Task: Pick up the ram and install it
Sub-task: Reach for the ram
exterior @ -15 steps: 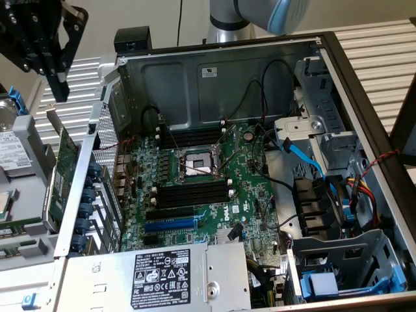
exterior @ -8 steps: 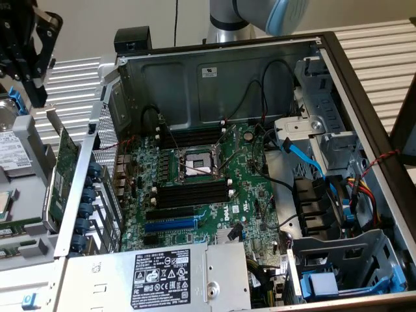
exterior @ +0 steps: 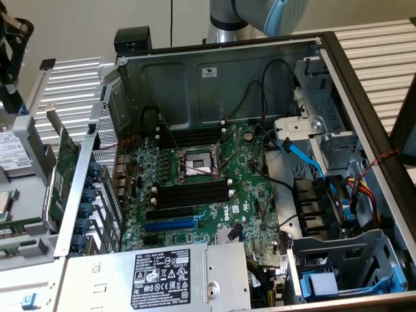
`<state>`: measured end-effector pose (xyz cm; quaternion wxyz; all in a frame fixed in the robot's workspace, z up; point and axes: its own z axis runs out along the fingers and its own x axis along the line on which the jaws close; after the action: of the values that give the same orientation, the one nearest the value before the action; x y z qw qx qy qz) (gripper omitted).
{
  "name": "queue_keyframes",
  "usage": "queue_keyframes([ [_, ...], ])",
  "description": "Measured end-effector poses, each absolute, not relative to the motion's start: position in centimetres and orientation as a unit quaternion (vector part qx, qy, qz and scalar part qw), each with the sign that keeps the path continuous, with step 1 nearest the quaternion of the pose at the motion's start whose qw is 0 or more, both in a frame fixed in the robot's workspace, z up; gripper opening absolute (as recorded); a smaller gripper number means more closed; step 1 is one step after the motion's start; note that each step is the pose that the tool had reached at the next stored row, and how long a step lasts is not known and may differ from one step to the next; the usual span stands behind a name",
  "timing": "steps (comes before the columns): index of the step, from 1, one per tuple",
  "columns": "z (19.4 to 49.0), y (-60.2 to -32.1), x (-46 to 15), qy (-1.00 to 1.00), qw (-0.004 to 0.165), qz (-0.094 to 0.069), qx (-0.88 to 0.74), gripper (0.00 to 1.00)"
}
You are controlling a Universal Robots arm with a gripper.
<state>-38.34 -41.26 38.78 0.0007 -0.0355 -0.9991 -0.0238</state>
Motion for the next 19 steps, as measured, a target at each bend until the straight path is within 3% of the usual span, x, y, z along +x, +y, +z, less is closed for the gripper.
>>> queue_keyframes([
  [19,38.6,-41.7,-46.3,-0.999,0.002,-0.024,-0.036,0.11],
])
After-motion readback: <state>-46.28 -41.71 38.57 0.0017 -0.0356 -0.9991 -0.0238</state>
